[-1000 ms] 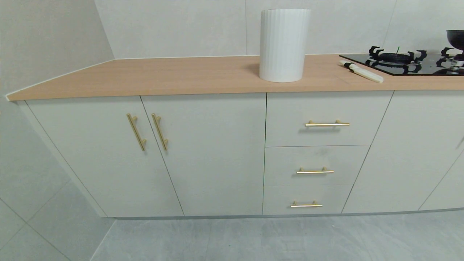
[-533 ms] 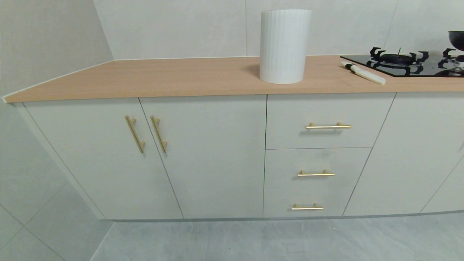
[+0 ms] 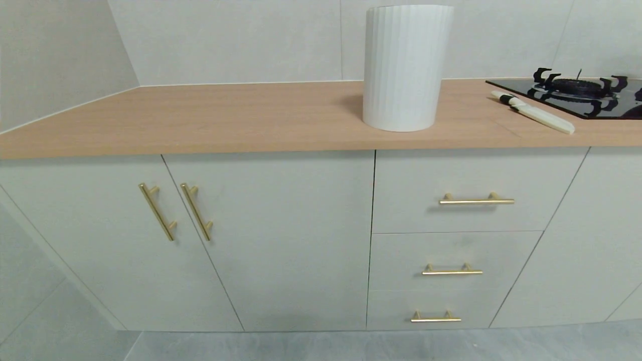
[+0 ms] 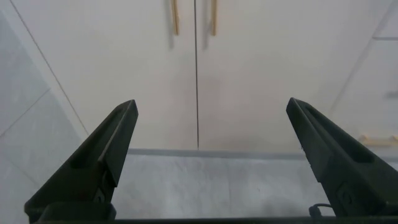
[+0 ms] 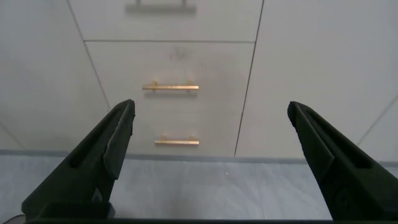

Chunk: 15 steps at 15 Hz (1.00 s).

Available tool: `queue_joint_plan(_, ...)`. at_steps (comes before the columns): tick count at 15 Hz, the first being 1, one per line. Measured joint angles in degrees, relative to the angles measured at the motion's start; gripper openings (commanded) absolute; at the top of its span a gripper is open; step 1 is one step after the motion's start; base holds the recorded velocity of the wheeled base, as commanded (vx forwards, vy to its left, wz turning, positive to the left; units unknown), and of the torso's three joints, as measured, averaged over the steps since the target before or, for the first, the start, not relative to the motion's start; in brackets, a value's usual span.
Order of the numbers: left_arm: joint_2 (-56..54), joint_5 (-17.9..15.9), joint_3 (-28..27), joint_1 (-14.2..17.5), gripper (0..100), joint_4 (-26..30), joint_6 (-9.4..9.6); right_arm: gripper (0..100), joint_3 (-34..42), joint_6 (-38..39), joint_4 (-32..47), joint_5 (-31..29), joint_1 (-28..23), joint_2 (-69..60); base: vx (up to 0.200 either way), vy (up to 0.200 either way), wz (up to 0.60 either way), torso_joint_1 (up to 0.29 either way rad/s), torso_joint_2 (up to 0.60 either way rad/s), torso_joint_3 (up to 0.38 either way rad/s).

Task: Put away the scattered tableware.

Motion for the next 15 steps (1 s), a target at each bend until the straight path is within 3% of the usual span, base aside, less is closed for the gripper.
queue_joint_plan(7, 0.0, 0.0, 0.0, 0.0, 100, 0.0, 0.00, 100, 0.0, 0.0, 0.0, 0.0, 0.0, 0.0, 0.200, 0.000, 0.00, 0.002, 0.00, 0.004)
queue_joint_plan(15, 0.0, 0.0, 0.0, 0.0, 100, 0.0, -0.04, 100, 0.0, 0.0, 0.0, 0.0, 0.0, 0.0, 0.000, 0.000, 0.00, 0.000, 0.00, 0.000)
